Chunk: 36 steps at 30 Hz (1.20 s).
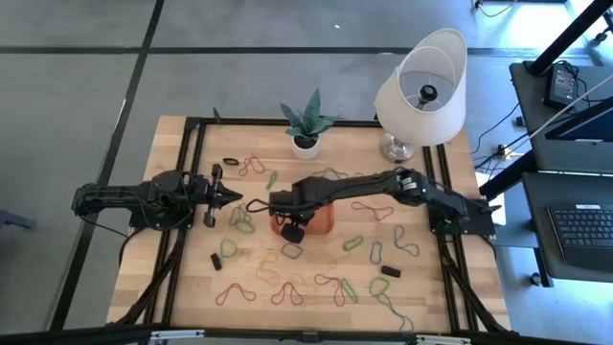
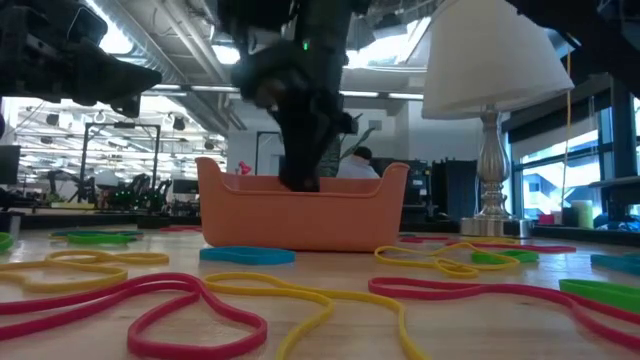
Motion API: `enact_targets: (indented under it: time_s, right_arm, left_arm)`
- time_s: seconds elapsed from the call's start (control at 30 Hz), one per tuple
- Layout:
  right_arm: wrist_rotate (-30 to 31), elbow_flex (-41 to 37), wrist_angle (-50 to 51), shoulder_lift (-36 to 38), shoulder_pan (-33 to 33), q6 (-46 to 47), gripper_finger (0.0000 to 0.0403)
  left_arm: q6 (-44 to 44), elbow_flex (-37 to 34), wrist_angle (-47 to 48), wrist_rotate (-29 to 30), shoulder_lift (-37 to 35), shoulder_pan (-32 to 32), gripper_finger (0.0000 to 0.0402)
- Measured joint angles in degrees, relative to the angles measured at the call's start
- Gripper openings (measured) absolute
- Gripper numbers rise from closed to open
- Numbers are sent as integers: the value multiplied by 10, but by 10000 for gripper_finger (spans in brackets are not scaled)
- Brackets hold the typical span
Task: Pick and place rubber bands into bin
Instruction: Put the black rubber band into the orange bin, then put the yellow rubber band into the orange bin
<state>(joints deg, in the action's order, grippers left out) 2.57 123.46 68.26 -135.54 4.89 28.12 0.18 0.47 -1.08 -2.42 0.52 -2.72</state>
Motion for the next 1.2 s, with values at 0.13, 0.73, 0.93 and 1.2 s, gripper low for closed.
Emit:
enact_targets:
  time_s: [0.13,0.73,0.93,1.2]
  right_arm:
    - [-3,0,0,-3,0,2,44]
    - [-3,0,33,4,1,30,158]
    - [41,0,33,26,2,-17,136]
    - [98,-84,-5,123,3,-45,76]
  left_arm:
    - [0,0,0,0,0,0,7]
    - [0,0,-2,-1,0,0,8]
    - [-35,0,-4,0,0,0,6]
    - [-75,0,-8,-2,0,0,8]
